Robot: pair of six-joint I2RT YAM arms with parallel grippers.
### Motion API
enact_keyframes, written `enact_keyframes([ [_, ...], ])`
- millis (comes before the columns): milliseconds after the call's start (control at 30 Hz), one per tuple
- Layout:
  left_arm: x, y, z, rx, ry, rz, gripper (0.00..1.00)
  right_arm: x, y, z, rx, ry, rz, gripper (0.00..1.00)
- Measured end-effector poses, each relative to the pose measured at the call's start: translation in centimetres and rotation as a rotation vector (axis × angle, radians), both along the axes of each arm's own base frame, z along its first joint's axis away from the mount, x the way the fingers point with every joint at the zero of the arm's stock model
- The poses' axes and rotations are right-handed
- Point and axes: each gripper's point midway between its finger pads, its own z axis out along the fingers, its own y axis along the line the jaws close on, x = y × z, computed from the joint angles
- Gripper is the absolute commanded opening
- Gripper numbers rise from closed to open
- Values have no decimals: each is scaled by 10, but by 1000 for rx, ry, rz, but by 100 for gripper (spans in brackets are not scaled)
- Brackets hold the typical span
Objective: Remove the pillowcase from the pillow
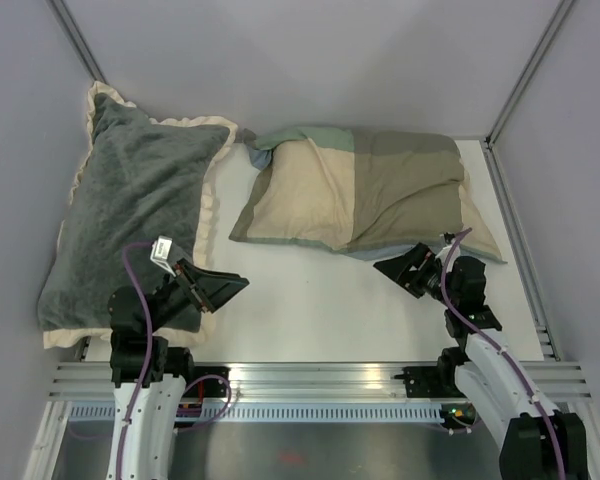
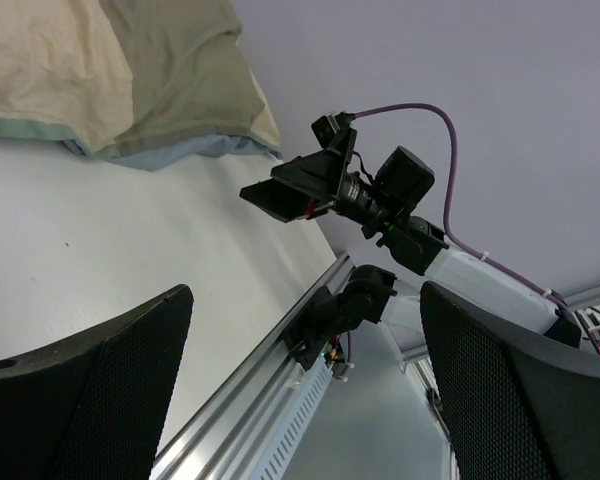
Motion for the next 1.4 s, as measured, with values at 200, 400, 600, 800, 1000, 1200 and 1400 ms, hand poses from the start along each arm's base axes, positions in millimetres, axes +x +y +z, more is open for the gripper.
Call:
enact_keyframes([
  [200, 7, 2, -3, 42, 58, 14, 100, 8, -22, -14, 47, 85, -123, 99],
  [400, 35, 6, -18, 95, 152, 32, 100, 24, -42, -37, -9, 200, -194, 99],
  [600, 79, -12, -37, 209, 289, -25, 100, 48, -74, -35, -131, 238, -319, 99],
  [800, 147, -33, -53, 333, 326, -34, 100, 77, -121, 0, -256, 198, -480, 99],
  [1000, 198, -39, -114, 418, 467, -20, 100, 88, -152, -27, -254, 320, -541, 99],
  [1200, 238, -47, -152, 438, 516, -19, 100, 92, -156, -58, -203, 416, -523, 99],
  [1400, 277, -57, -171, 419, 488, -22, 100, 123, -159, -51, -140, 319, -538, 99],
])
